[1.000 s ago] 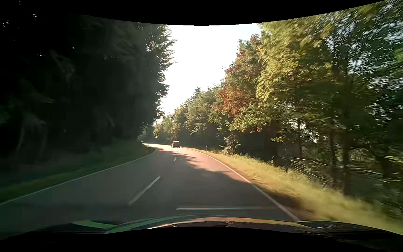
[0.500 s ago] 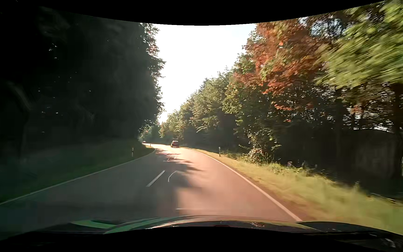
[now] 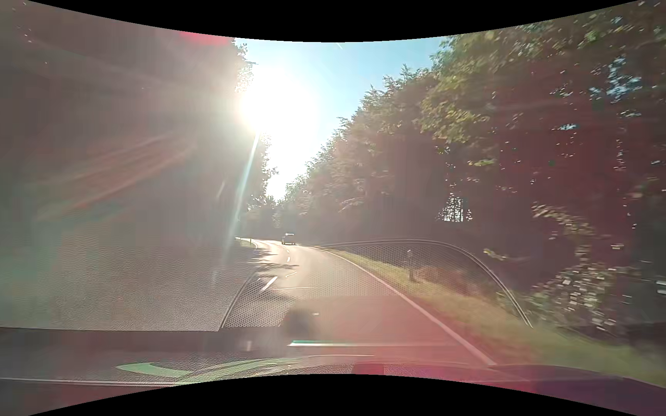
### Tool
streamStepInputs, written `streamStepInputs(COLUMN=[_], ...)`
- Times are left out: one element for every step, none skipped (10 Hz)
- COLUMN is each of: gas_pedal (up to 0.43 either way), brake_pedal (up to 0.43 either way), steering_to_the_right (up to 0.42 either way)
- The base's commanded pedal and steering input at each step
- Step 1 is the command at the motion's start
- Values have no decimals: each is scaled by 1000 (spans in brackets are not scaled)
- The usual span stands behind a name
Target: Follow the waypoints while adhering to traffic rules and regulations
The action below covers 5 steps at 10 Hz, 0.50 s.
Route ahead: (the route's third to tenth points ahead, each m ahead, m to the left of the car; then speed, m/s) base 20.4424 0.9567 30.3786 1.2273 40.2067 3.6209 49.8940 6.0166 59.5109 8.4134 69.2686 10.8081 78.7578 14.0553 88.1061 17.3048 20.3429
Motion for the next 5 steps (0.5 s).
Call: streamStepInputs(gas_pedal=[189, 189, 189, 189, 189], brake_pedal=[0, 0, 0, 0, 0], steering_to_the_right=[-28, -28, -28, -28, -28])
